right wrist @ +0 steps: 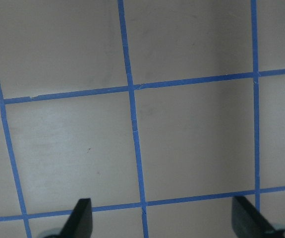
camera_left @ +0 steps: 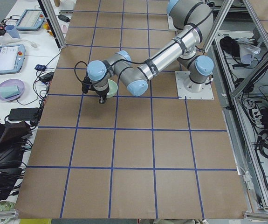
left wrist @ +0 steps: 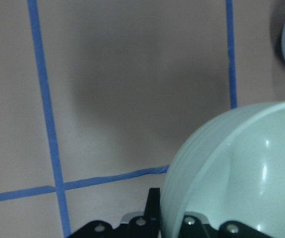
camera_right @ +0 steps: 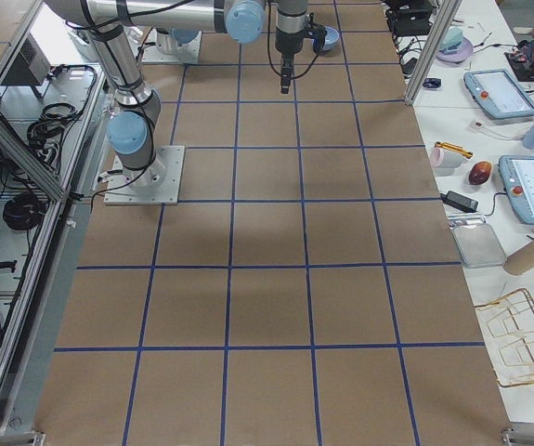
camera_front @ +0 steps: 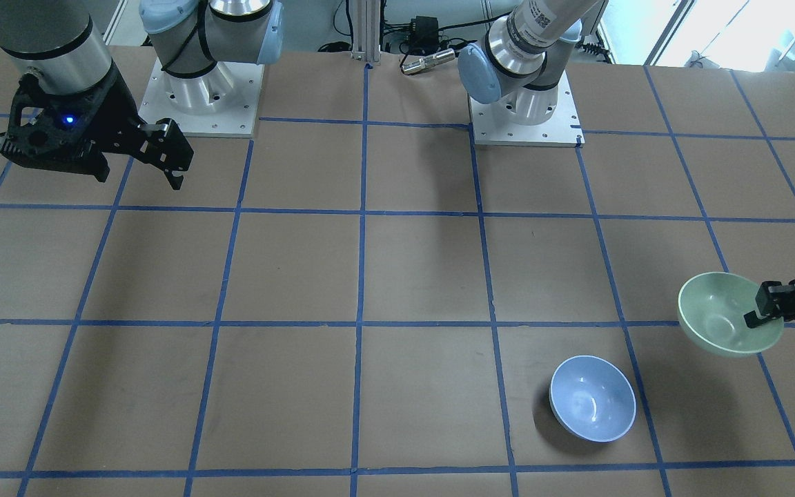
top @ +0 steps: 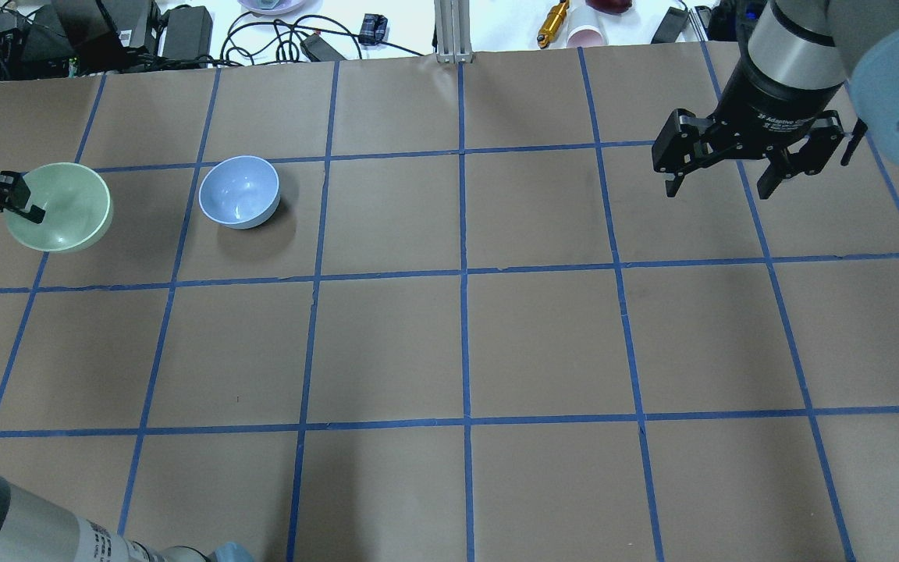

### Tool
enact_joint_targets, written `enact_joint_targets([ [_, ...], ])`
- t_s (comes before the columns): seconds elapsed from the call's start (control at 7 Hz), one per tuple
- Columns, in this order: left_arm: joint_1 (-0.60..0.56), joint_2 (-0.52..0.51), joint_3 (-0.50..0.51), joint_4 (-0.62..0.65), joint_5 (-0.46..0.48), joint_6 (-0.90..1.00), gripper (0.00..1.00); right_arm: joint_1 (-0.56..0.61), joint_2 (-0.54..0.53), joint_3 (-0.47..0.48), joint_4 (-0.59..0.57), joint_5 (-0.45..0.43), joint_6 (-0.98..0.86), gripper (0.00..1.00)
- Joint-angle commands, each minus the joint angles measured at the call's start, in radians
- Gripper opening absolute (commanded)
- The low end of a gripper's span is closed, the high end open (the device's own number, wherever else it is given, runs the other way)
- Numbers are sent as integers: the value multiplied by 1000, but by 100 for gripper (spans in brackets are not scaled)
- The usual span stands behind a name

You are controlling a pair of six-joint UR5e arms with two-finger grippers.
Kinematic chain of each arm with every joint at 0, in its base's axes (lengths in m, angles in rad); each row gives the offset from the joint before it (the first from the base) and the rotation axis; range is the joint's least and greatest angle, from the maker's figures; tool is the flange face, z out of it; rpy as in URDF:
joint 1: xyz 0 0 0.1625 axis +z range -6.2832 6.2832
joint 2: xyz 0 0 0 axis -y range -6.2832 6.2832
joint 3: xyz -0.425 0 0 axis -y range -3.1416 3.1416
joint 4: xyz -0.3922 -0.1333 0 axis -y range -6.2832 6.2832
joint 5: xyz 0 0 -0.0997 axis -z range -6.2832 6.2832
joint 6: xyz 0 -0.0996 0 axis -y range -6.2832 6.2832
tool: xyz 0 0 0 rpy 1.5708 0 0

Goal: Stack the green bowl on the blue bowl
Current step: 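Lift the green bowl with the left gripper toward the blue bowl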

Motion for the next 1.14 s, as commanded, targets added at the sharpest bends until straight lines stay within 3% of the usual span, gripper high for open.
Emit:
enact_joint_targets([
  [0.0,-107,-14,11,4,-9,-179,0,0,0,0,0,0,0,100],
  [1.0,-175,-127,14,99,-162,-346,0,0,0,0,0,0,0,100],
])
